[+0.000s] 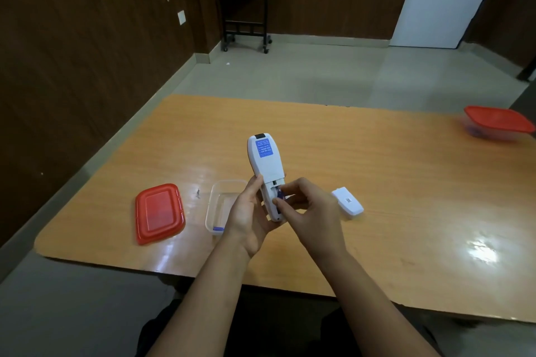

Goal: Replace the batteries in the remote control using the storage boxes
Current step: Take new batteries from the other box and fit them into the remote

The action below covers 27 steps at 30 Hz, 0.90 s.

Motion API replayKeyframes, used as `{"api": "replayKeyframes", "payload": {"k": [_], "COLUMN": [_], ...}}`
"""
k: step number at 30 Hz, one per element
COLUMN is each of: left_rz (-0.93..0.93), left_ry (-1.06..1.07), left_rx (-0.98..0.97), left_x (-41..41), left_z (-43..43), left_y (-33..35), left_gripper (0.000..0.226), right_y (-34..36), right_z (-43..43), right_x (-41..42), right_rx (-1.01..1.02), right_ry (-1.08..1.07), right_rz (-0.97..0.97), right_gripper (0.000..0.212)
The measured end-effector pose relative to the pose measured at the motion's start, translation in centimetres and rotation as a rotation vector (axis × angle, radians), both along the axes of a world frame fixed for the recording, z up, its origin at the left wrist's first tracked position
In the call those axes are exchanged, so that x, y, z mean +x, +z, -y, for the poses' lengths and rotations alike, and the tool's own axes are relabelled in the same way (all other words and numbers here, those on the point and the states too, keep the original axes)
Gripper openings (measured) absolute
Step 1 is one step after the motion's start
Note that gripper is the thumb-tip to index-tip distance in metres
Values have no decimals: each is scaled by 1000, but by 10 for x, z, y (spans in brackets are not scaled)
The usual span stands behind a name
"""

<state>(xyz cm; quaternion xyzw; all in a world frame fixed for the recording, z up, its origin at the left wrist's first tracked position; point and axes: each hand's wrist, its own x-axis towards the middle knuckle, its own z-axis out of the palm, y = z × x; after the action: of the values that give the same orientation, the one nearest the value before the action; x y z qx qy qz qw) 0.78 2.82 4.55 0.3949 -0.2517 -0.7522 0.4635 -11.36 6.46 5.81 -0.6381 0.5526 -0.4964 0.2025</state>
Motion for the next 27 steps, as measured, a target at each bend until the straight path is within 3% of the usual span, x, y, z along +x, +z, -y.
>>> {"api": "replayKeyframes", "payload": {"k": [4, 10, 22, 25, 27], "left_rz": [-27, -83, -88, -117, -114], "left_ry": [14, 72, 45, 73, 122], "left_rx": [17, 51, 137, 162, 128], "left_x": [4, 1, 15, 21, 26], "left_z": [1, -2, -1, -4, -4], "left_y": [0, 2, 1, 1, 3], "left_gripper": [45, 38, 45, 44, 43], "right_y": [-5, -10, -24, -28, -22], "right_z": [1, 6, -4, -4, -3], "right_x": [-2, -4, 12, 18, 21], "right_rx": [-87, -113, -146, -130, -145], "right_ry": [3, -71, -143, -108, -110], "right_rz": [-134, -373, -875, -835, -605], "right_gripper": [14, 48, 59, 61, 65]}}
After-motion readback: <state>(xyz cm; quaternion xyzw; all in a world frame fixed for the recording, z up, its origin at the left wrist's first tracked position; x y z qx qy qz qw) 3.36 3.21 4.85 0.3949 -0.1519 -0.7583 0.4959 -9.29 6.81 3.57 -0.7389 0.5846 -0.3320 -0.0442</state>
